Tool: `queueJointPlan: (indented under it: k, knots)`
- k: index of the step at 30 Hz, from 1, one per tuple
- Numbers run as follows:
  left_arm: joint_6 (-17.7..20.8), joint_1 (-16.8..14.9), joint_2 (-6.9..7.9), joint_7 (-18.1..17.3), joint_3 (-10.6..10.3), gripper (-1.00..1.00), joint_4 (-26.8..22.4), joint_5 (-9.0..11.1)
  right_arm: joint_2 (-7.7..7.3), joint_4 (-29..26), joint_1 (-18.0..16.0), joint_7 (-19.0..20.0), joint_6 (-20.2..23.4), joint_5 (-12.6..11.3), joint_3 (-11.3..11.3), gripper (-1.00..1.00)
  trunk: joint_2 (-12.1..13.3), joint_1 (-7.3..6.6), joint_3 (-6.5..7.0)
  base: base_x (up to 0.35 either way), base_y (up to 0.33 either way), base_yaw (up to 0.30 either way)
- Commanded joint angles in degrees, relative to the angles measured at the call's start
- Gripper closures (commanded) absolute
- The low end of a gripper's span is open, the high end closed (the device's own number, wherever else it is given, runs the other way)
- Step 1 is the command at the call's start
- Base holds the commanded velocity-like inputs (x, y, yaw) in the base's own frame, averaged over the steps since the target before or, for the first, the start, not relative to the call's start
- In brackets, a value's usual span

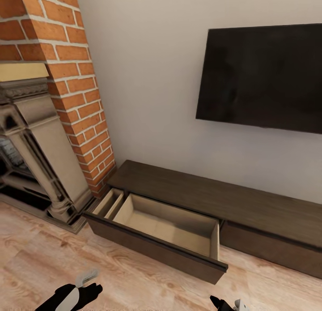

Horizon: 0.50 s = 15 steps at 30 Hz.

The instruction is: Place each of the two pumpkins and all three candles from the living room inside a cabinet in the living room (use any cabinet), then make sure every cabinet is closed, and position the cauldron so it is next to a table in the living room.

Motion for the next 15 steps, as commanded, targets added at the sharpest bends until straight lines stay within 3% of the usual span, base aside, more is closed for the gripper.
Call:
queueJointPlan:
  k: [1, 15]
  knots:
    - [0.16, -0.03, 0.06, 0.51, -0.48, -1.0, -0.15, 0.61, -0.02, 0.03, -0.02, 0.2, -0.04, -0.55, 0.49, -1.0, -0.03, 0.0, -0.03, -0.022, -0.063, 0.231]
    - [0.16, -0.03, 0.06, 0.57, -0.6, -1.0, -0.15, 0.61, -0.02, 0.03, -0.02, 0.18, -0.04, -0.55, 0.53, -1.0, -0.03, 0.0, 0.1, -0.017, -0.01, 0.275]
